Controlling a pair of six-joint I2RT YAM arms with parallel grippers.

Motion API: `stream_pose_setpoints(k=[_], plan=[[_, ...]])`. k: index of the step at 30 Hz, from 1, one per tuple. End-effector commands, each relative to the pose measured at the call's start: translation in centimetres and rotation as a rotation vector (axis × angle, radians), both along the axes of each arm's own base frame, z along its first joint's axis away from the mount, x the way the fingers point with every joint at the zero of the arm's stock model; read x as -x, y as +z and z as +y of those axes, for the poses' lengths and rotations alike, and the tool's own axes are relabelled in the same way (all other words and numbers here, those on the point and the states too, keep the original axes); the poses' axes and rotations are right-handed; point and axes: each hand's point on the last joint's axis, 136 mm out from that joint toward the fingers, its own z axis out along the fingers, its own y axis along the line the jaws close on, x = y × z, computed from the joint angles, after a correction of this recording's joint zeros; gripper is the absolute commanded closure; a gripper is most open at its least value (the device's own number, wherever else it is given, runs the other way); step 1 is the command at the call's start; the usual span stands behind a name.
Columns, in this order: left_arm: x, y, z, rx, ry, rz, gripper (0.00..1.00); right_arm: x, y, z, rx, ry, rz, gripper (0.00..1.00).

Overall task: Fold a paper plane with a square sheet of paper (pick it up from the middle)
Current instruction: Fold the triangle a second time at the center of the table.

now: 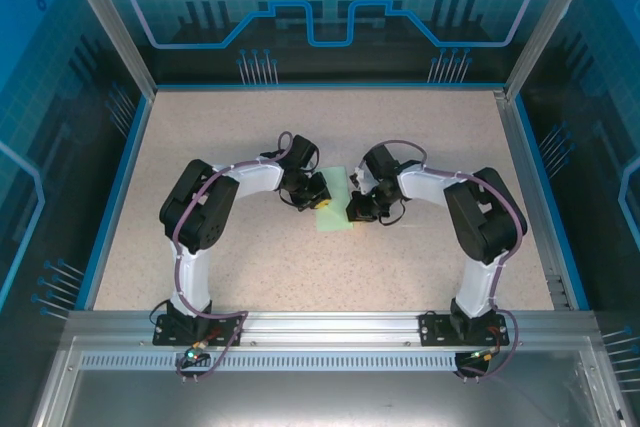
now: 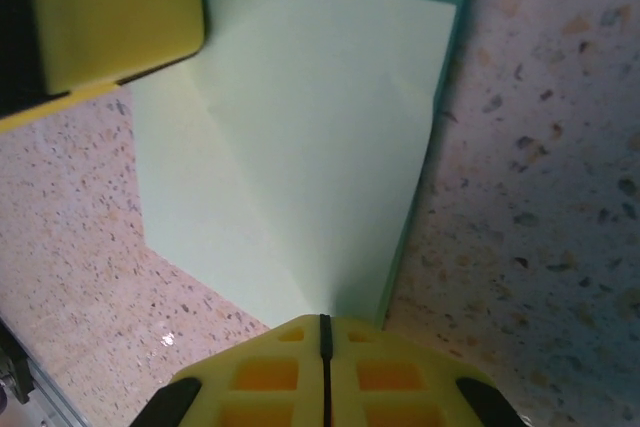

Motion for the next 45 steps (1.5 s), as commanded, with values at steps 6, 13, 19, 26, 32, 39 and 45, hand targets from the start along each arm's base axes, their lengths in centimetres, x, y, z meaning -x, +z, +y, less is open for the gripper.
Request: stream_pose_setpoints(k=[6,13,19,26,32,39,45], plan=[[0.4,0.0,-0.4,0.013,-0.05,-0.014,0.91,2.2,-2.1,-1.4,0.082,0.008,0.083,0.94],[0.7,4.7,-3.4,0.141,-0.113,-0.111,0.88,2.2,-2.7,-1.8,0.115,-0.011,0.095,0.95],[2.2,3.8,-4.2,0.141,-0.108,-0.085,0.89,2.3,-3.0,-2.2,0.134,-0.017,0.102,0.95],[3.6,1.9,-5.0,0.134,-0.113,-0.03,0.91,2.3,-3.2,-2.2,0.14,-0.021,0.109,0.95],[4.4,0.9,-5.2,0.126,-0.12,0.003,0.92,2.5,-3.3,-2.3,0.142,-0.021,0.115,0.95],[4.7,-0.3,-4.8,0.11,-0.092,0.028,0.94,2.5,-3.3,-2.4,0.146,-0.023,0.114,0.96],[4.8,-0.6,-5.2,0.14,-0.084,0.032,0.95,2.5,-3.4,-2.4,0.149,-0.023,0.117,0.96]])
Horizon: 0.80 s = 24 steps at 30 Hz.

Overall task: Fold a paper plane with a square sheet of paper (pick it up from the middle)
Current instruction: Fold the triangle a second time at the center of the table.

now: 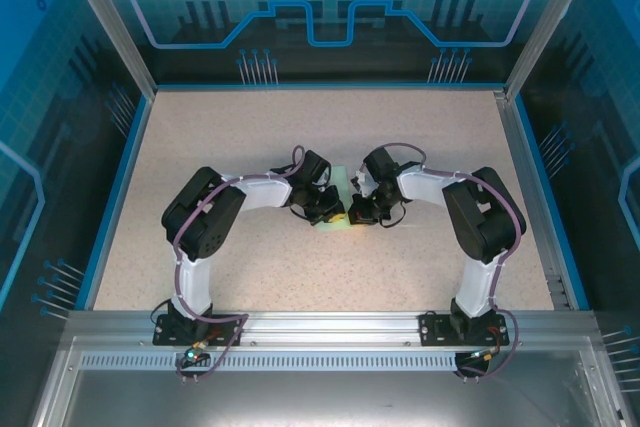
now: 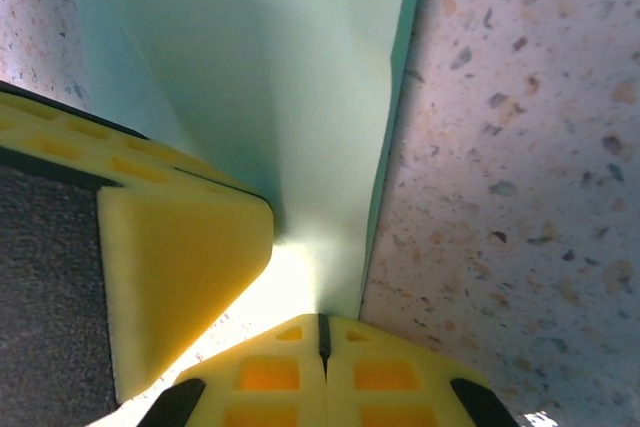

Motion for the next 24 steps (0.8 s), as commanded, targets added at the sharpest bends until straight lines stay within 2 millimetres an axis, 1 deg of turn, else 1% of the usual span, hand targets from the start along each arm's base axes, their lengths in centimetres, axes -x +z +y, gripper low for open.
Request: stream_pose_setpoints(k=[1,5,8,11,18,21,24], plan=[[0.9,-1.0,-0.4,0.017,-0.007,0.038,0.95,1.9,-2.6,-1.9,0.118,-0.012,0.092,0.96],[0.8,-1.4,0.3,-0.026,0.0,0.036,0.95,2.1,-3.1,-2.3,0.149,-0.007,0.092,0.96],[0.4,-2.0,1.1,-0.075,0.009,0.011,0.95,2.6,-4.0,-3.2,0.212,-0.001,0.108,0.96],[0.3,-2.8,1.7,-0.104,0.02,-0.013,0.95,3.2,-5.0,-4.4,0.312,0.017,0.11,0.96],[0.8,-4.9,3.1,-0.122,0.037,-0.053,0.95,4.4,-6.3,-6.2,0.46,0.051,0.124,0.96],[0.5,-5.1,3.7,-0.113,0.052,-0.063,0.95,4.7,-6.6,-6.5,0.486,0.053,0.132,0.96],[0.3,-5.1,3.9,-0.104,0.049,-0.099,0.95,4.6,-6.7,-6.8,0.52,0.057,0.128,0.96]])
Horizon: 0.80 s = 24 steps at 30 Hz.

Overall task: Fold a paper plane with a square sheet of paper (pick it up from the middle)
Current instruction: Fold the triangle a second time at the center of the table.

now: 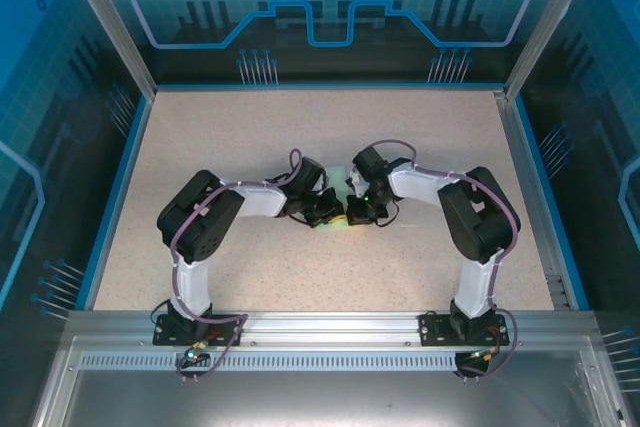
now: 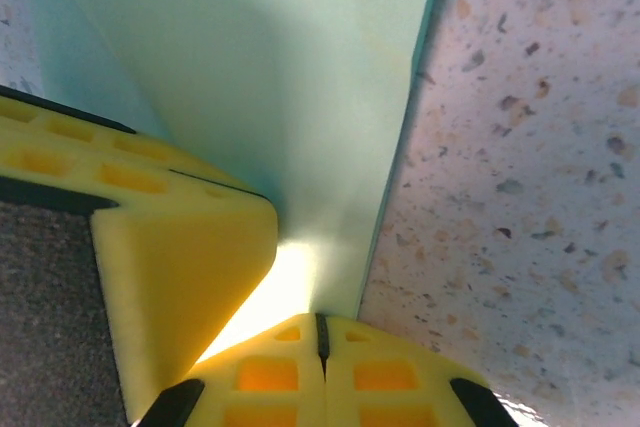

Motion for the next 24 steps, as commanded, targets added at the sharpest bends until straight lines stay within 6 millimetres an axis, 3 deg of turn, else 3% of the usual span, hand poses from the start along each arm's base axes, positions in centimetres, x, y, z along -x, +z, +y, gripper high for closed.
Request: stream_pose_setpoints(k=[1,24], plan=[[0.7,-4.7,3.7,-0.161,0.053,0.017,0.94,4.4,-6.3,-6.6,0.373,0.007,0.14,0.96],[-3.3,-3.0,7.3,-0.186,0.166,-0.02,0.94,4.7,-6.5,-7.2,0.425,0.002,0.15,0.96]])
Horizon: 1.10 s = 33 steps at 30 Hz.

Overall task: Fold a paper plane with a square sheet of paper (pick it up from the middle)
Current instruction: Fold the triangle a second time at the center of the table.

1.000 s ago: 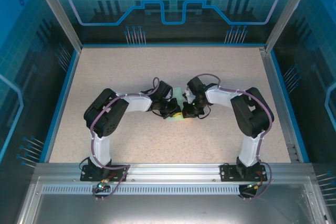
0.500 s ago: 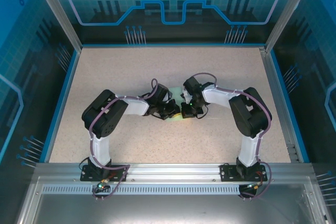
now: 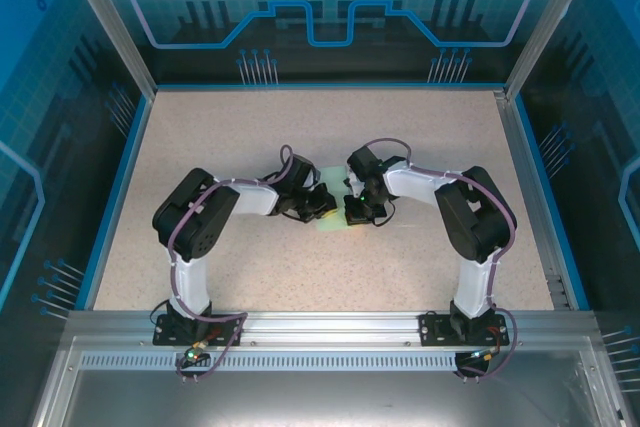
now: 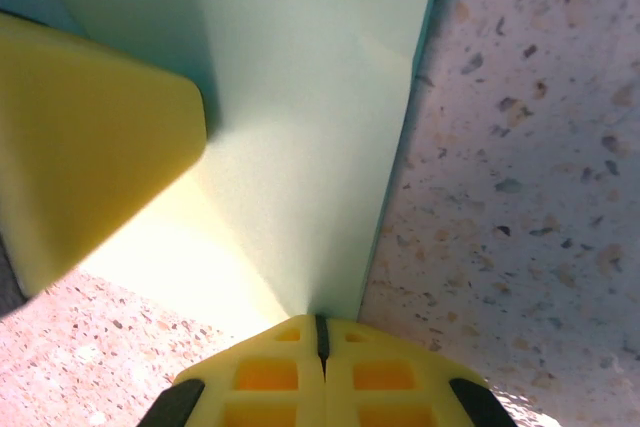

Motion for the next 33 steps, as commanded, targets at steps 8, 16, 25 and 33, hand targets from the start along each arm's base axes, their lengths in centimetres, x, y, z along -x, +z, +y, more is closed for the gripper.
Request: stream_pose_setpoints(k=[8,16,25,33], plan=[[-2.1,-3.3,6.7,-0.213,0.162,0.035,0.94,4.5,-6.4,-7.0,0.359,0.006,0.144,0.96],[-2.6,-3.4,8.2,-0.226,0.201,0.044,0.94,4.5,-6.5,-7.0,0.359,0.008,0.146,0.96],[-2.7,-3.5,9.3,-0.238,0.214,0.052,0.94,4.6,-6.5,-6.8,0.353,0.018,0.151,0.96],[-3.7,-2.6,10.2,-0.258,0.221,0.031,0.94,4.5,-6.3,-6.6,0.347,0.022,0.147,0.97]])
